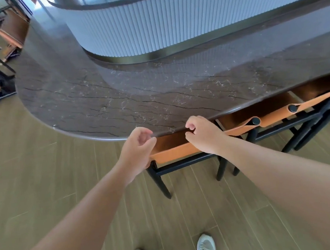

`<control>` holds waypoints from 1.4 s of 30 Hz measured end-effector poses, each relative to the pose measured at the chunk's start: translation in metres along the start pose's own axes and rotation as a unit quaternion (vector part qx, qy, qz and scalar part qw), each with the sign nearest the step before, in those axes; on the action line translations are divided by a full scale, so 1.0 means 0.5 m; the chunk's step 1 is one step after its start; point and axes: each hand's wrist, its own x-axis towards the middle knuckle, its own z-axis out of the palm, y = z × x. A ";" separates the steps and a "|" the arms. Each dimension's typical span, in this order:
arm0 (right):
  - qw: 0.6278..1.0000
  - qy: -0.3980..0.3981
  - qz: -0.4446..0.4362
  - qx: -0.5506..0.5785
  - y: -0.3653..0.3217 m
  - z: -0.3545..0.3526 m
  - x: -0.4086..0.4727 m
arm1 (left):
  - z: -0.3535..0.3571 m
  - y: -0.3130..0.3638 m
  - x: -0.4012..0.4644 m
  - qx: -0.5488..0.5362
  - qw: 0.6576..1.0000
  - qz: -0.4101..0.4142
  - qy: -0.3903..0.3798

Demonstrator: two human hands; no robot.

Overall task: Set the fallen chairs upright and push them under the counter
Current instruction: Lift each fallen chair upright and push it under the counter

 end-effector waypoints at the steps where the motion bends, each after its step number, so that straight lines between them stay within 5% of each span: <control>1: 0.999 -0.006 0.019 0.047 -0.019 0.005 -0.003 | -0.009 0.004 -0.011 -0.043 0.999 -0.017 0.008; 8: 0.956 -0.019 0.092 0.278 -0.162 0.073 -0.050 | -0.114 0.000 -0.075 -0.261 0.962 -0.058 0.056; 16: 0.879 -0.004 0.141 0.455 -0.378 0.160 -0.083 | -0.349 -0.046 -0.139 -0.329 0.934 -0.042 0.133; 32: 0.864 -0.104 0.036 0.492 -0.936 0.412 -0.103 | -0.888 -0.228 -0.331 -0.432 0.861 0.019 0.269; 42: 0.853 -0.194 0.004 0.484 -1.137 0.537 -0.051 | -1.050 -0.314 -0.382 -0.442 0.830 0.014 0.340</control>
